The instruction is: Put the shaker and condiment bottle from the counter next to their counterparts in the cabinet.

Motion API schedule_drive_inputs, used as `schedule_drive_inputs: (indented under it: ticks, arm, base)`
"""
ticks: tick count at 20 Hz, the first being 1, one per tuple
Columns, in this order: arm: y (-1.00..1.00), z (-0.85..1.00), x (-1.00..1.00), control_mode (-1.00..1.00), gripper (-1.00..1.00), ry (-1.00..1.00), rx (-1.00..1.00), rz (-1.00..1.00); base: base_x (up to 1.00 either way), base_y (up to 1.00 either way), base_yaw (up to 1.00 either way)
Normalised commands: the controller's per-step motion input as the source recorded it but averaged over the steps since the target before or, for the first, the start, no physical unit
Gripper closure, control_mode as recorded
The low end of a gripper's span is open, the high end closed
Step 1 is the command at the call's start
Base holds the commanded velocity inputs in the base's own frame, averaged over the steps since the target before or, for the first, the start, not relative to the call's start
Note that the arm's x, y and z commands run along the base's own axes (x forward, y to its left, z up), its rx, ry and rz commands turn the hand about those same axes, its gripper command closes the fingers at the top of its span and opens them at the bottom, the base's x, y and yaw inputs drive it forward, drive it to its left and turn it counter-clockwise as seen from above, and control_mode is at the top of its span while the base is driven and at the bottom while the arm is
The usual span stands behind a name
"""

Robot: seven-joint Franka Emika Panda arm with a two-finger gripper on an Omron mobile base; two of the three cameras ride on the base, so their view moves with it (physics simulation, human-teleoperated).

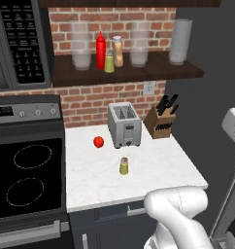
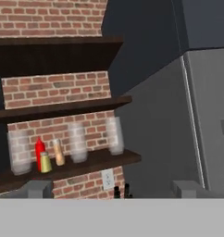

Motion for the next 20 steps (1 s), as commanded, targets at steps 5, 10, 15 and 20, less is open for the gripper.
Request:
schedule_drive_inputs:
  ticks: [5,10,15,20]
  arm:
    - [0.00,-0.58,-0.35,-1.00,-1.00,0.10,0.00,0.11]
    - [0.00,-0.66,-0.23,-1.00,-1.00,0.11,0.00,0.10]
    - [0.00,-0.68,-0.13,-1.00,-1.00,0.10,0.01,0.10]
    - [0.00,-0.54,-0.02,-1.00,-1.00,0.06,0.01,0.09]
  base:
    - [0.00,0.00,0.00]
    - [0.00,0.00,0.00]
    - [0.00,0.00,0.00]
    - [0.00,0.00,0.00]
